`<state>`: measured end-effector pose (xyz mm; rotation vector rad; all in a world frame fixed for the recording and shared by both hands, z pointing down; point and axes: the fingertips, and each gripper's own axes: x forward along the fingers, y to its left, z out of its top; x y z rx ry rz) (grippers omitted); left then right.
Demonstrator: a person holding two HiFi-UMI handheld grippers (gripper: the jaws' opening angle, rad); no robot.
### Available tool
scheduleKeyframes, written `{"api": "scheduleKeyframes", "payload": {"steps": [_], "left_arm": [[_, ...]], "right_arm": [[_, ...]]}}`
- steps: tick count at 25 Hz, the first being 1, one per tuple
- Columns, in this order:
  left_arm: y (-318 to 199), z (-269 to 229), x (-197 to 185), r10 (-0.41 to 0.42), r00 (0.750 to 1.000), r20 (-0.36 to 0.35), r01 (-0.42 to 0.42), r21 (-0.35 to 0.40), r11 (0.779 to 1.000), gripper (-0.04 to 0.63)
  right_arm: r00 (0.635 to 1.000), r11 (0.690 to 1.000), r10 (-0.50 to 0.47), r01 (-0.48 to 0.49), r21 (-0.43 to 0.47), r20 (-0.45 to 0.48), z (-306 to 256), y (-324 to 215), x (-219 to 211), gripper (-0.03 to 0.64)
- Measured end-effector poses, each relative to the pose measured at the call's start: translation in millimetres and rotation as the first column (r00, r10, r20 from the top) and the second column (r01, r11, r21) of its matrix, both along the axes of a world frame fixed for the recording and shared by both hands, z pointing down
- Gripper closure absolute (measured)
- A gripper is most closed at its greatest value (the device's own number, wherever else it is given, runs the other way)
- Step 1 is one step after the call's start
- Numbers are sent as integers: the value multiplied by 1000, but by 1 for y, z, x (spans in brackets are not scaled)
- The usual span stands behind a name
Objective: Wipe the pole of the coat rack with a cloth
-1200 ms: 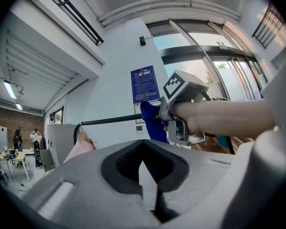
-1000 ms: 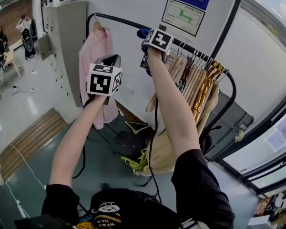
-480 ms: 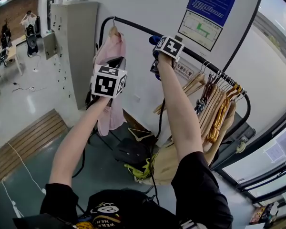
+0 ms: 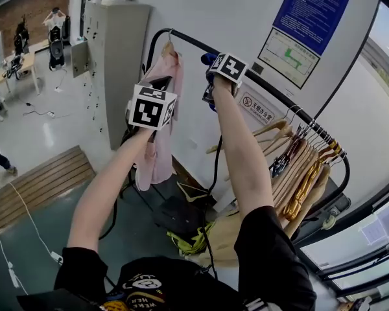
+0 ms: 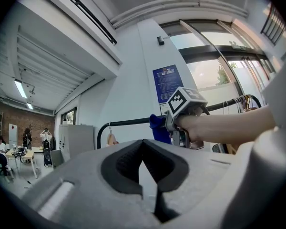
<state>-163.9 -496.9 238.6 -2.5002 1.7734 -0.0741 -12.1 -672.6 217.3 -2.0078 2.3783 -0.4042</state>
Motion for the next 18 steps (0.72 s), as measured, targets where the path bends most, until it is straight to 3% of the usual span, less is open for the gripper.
{"api": "scheduleKeyframes", "payload": {"steps": [9, 18], "left_arm": [[-16, 3, -12, -56, 998, 0, 56, -1, 998, 594], [-15, 5, -11, -70, 998, 9, 70, -5, 998, 594]], "right_arm": [[997, 997, -75, 75, -8, 2, 2, -32, -35, 615], [995, 996, -93, 93, -8, -19, 1, -31, -37, 615]]}}
